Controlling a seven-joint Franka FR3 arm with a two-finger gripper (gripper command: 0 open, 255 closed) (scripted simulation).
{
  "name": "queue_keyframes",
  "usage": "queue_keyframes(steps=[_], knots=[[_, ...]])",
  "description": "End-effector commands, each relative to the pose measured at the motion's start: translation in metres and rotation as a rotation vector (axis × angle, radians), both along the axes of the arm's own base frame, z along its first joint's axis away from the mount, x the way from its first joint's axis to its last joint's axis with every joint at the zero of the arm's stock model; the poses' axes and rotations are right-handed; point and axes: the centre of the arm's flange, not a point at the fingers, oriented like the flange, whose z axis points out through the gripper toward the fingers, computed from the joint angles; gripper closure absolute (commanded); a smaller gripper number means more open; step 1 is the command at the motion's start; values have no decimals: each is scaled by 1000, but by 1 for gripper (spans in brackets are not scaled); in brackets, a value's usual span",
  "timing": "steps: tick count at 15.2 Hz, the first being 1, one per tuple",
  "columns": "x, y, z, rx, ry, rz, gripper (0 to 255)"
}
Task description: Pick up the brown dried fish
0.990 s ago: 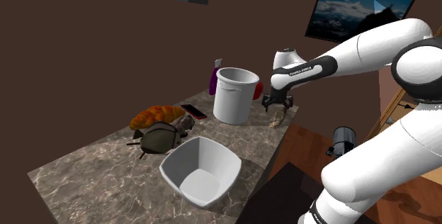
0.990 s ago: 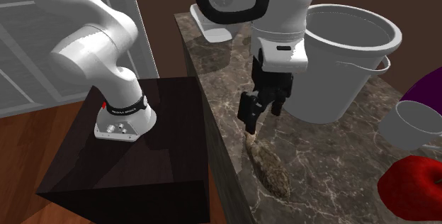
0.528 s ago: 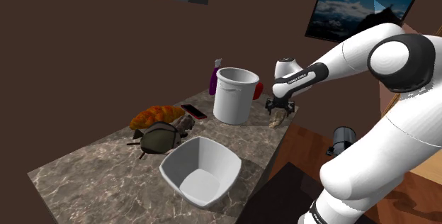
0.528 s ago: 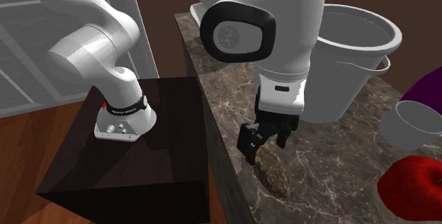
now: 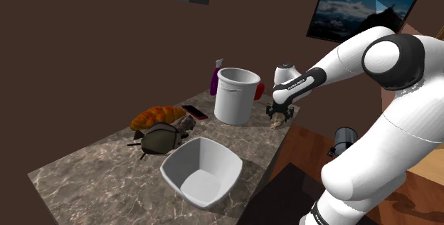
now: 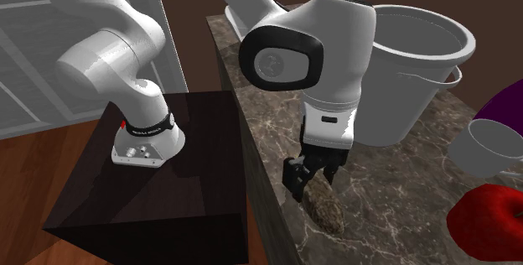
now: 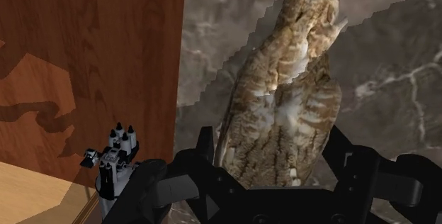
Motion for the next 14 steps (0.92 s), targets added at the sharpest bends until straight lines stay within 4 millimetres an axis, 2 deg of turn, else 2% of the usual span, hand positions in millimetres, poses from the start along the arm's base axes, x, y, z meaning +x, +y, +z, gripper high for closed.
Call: queue_keyframes(steps=[1, 8, 14], knots=[[0, 0, -1, 0, 1, 0, 255], [0, 0, -2, 0, 1, 0, 255], [0, 0, 30, 0, 1, 0, 255]])
